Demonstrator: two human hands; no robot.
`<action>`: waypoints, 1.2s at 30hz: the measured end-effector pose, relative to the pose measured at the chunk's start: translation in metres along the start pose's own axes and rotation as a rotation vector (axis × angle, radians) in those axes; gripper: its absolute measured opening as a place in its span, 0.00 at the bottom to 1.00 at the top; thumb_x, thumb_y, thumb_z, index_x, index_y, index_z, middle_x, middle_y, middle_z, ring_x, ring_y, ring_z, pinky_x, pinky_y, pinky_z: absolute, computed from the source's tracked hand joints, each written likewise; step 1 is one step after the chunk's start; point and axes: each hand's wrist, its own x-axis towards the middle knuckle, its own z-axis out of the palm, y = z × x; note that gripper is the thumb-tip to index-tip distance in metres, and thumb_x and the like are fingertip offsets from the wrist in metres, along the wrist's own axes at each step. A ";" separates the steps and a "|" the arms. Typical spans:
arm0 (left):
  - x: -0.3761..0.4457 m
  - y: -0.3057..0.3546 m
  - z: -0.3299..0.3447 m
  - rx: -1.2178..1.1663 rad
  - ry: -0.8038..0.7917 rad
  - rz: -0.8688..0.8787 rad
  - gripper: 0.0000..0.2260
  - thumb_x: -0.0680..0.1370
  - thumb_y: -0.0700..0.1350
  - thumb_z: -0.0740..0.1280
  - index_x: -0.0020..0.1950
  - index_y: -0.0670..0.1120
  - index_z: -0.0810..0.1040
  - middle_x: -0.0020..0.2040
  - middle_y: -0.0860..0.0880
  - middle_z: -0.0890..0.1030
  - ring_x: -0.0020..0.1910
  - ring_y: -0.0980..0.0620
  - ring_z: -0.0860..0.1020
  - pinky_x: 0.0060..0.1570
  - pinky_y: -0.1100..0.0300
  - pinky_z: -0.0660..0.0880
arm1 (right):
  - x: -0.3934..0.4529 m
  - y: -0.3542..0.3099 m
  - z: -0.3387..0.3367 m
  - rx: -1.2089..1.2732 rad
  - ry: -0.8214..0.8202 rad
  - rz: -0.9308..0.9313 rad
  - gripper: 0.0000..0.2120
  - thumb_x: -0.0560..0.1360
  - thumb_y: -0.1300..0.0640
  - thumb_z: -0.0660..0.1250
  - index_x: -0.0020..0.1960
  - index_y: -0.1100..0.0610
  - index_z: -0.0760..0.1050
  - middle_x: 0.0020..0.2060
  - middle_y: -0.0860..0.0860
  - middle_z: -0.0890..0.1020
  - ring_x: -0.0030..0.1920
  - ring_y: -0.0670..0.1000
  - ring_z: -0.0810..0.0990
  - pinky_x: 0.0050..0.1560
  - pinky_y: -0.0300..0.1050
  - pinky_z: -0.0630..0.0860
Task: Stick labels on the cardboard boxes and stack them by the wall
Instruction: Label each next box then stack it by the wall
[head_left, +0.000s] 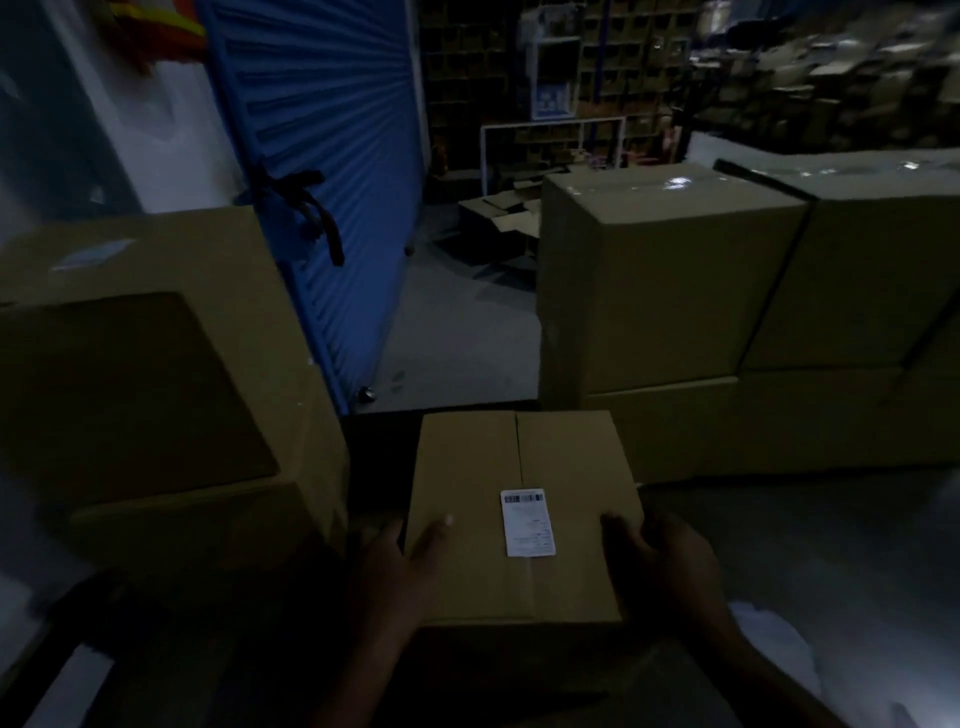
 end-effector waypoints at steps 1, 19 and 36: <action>-0.006 0.008 0.006 0.007 -0.012 0.027 0.33 0.66 0.77 0.61 0.57 0.54 0.80 0.57 0.51 0.76 0.53 0.50 0.78 0.58 0.49 0.76 | -0.004 0.010 -0.009 -0.007 0.016 0.030 0.13 0.76 0.38 0.60 0.49 0.47 0.74 0.39 0.45 0.80 0.38 0.44 0.79 0.34 0.40 0.73; -0.123 0.166 0.219 0.069 -0.272 0.261 0.29 0.70 0.68 0.70 0.61 0.49 0.75 0.59 0.50 0.70 0.56 0.49 0.75 0.51 0.58 0.69 | -0.017 0.223 -0.209 -0.173 0.407 0.100 0.22 0.73 0.32 0.58 0.37 0.50 0.72 0.34 0.50 0.75 0.36 0.50 0.74 0.32 0.44 0.68; -0.155 0.277 0.378 0.179 -0.381 0.447 0.26 0.70 0.61 0.75 0.60 0.47 0.79 0.57 0.46 0.81 0.56 0.46 0.79 0.54 0.54 0.75 | -0.017 0.331 -0.309 -0.169 0.552 0.271 0.31 0.71 0.36 0.66 0.57 0.63 0.72 0.51 0.59 0.76 0.55 0.57 0.72 0.52 0.51 0.74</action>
